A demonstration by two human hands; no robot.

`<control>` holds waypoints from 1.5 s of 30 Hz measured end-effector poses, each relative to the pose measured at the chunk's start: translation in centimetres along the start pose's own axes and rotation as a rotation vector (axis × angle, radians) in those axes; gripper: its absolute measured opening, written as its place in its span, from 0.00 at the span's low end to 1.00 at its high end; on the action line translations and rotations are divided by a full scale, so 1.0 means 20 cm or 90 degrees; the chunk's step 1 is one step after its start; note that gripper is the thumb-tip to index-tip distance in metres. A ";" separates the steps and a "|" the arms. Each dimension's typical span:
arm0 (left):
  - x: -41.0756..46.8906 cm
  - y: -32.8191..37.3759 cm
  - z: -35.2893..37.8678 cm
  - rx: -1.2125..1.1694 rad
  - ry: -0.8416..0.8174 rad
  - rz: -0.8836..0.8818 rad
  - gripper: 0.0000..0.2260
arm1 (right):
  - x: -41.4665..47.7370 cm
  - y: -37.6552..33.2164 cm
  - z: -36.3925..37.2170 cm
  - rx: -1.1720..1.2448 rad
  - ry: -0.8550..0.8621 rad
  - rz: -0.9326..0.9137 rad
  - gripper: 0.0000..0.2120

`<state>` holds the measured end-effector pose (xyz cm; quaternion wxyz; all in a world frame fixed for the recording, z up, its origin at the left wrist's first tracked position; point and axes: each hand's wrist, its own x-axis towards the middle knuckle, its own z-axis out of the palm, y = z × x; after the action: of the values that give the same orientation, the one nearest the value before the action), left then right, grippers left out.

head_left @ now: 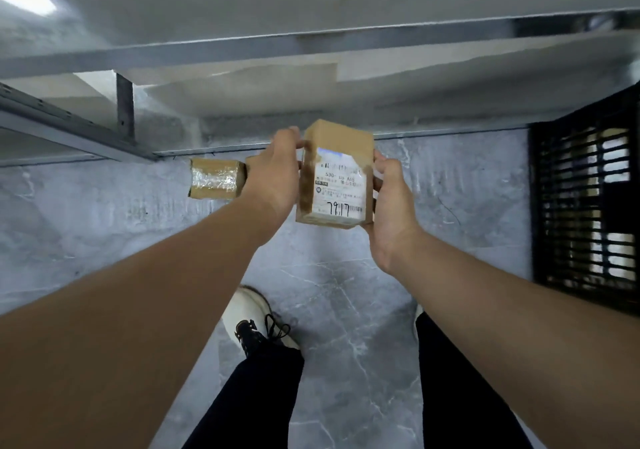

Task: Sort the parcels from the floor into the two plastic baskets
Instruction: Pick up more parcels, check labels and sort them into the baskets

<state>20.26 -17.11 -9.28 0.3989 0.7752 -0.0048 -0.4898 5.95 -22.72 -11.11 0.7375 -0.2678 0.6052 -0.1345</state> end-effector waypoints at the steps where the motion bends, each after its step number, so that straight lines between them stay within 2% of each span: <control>1: -0.03 0.03 0.00 -0.007 -0.014 -0.008 0.21 | -0.04 -0.01 0.00 0.005 0.001 -0.008 0.18; 5: -0.20 0.13 0.01 -0.003 -0.053 -0.002 0.21 | -0.23 -0.10 0.00 0.019 0.037 -0.061 0.15; 11: -0.61 0.33 0.04 0.011 -0.052 0.046 0.19 | -0.61 -0.27 -0.05 0.010 0.054 -0.145 0.18; 21: -1.58 0.76 0.19 -0.039 -0.028 0.114 0.18 | -1.43 -0.69 -0.37 -0.051 -0.006 -0.217 0.25; 26: -2.09 0.90 0.36 -0.044 -0.027 0.167 0.16 | -1.85 -0.98 -0.62 -0.033 -0.039 -0.232 0.20; 29: -2.37 0.95 0.47 -0.073 -0.053 0.173 0.17 | -2.09 -1.10 -0.79 -0.030 -0.013 -0.249 0.23; 33: -2.67 1.01 0.61 -0.094 -0.096 0.185 0.19 | -2.36 -1.22 -1.00 -0.002 0.019 -0.278 0.18; 35: -2.77 1.03 0.67 -0.105 -0.119 0.181 0.18 | -2.47 -1.26 -1.08 0.013 0.027 -0.277 0.18; 38: -2.88 1.06 0.76 -0.111 -0.152 0.190 0.16 | -2.59 -1.32 -1.18 0.032 0.052 -0.293 0.23; 45: -3.08 1.18 1.01 -0.058 -0.233 0.219 0.17 | -2.76 -1.46 -1.46 0.045 0.146 -0.361 0.25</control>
<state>-18.21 -21.08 47.85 0.5037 0.6423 -0.1867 -0.5467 -31.29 -24.66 46.84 0.6062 -0.3837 0.5803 -0.3854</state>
